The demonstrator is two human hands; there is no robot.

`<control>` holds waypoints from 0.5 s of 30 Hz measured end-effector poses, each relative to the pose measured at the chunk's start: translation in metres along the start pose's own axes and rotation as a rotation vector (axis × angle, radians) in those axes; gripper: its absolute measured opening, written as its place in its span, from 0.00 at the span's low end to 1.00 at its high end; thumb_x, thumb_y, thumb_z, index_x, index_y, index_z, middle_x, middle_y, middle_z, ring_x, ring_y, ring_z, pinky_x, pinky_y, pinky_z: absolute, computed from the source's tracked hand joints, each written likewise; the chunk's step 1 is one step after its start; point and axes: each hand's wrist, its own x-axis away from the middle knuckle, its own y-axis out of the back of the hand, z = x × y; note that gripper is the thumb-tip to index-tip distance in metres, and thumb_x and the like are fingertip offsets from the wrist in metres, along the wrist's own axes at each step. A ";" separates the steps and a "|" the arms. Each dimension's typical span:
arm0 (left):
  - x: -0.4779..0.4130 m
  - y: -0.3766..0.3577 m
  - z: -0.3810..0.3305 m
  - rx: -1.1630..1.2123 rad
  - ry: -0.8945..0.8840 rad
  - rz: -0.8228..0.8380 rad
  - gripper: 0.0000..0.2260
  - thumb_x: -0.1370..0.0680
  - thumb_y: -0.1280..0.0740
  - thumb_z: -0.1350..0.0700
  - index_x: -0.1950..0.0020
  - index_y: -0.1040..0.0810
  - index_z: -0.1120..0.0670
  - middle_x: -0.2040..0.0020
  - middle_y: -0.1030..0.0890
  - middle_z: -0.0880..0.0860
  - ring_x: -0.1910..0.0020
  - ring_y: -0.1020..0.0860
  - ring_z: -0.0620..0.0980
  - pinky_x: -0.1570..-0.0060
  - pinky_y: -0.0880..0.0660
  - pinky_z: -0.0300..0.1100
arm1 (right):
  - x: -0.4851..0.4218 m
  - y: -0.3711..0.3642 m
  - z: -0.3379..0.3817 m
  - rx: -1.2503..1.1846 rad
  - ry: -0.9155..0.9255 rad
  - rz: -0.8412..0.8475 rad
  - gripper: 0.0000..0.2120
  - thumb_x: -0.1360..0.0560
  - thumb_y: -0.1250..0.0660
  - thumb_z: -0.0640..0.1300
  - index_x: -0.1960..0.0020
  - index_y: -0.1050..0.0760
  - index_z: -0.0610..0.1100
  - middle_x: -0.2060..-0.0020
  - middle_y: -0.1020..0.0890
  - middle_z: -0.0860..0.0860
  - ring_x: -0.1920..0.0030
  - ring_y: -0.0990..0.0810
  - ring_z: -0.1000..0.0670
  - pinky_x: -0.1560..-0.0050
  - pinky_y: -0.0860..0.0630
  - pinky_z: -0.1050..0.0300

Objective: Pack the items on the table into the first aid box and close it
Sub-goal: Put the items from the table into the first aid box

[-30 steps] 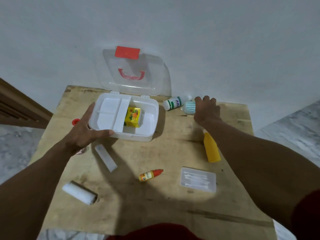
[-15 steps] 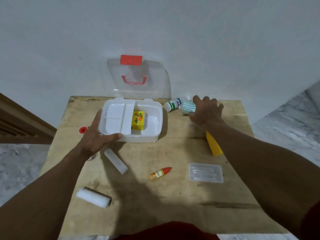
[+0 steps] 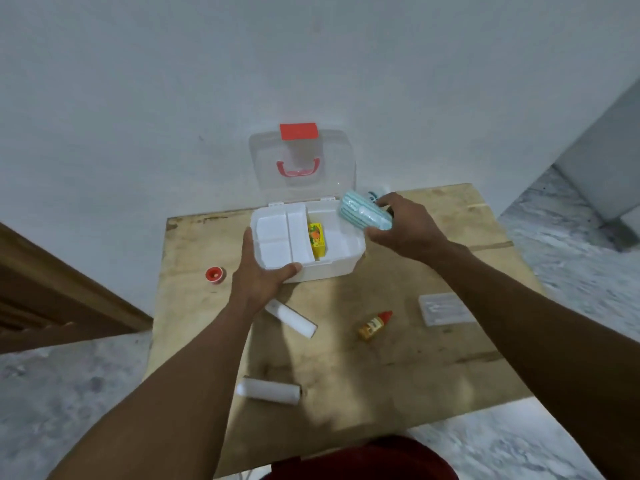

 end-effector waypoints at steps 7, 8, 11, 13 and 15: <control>-0.001 0.004 0.002 -0.048 0.020 0.017 0.43 0.39 0.22 0.44 0.29 0.40 0.38 0.38 0.24 0.41 0.38 0.25 0.52 0.39 0.26 0.56 | -0.001 0.001 0.026 0.381 0.129 0.109 0.20 0.33 0.26 0.47 0.44 0.23 0.42 0.49 0.21 0.43 0.49 0.23 0.45 0.57 0.32 0.58; -0.001 0.003 0.002 -0.050 0.023 0.016 0.44 0.39 0.22 0.44 0.29 0.41 0.37 0.38 0.24 0.40 0.38 0.24 0.52 0.39 0.26 0.56 | -0.005 0.001 0.028 0.424 0.144 0.131 0.21 0.33 0.26 0.47 0.43 0.23 0.43 0.48 0.22 0.43 0.48 0.24 0.45 0.56 0.33 0.59; -0.002 0.002 0.002 -0.080 0.043 0.004 0.45 0.40 0.22 0.41 0.28 0.43 0.36 0.38 0.24 0.42 0.39 0.24 0.54 0.41 0.24 0.57 | -0.013 0.001 0.040 0.535 0.182 0.177 0.23 0.31 0.28 0.48 0.37 0.26 0.49 0.46 0.26 0.43 0.45 0.26 0.42 0.52 0.29 0.55; -0.003 0.002 0.001 -0.087 0.047 0.002 0.45 0.39 0.22 0.41 0.28 0.43 0.36 0.39 0.24 0.42 0.40 0.24 0.54 0.43 0.24 0.58 | -0.016 -0.002 0.050 0.622 0.207 0.180 0.20 0.28 0.31 0.46 0.36 0.26 0.50 0.46 0.27 0.42 0.45 0.27 0.40 0.50 0.28 0.52; -0.003 0.002 0.002 -0.080 0.050 -0.001 0.44 0.38 0.22 0.42 0.29 0.42 0.37 0.40 0.24 0.42 0.41 0.23 0.53 0.43 0.23 0.58 | -0.016 -0.007 0.061 0.678 0.225 0.205 0.17 0.26 0.33 0.41 0.38 0.25 0.46 0.46 0.26 0.41 0.45 0.26 0.39 0.50 0.27 0.52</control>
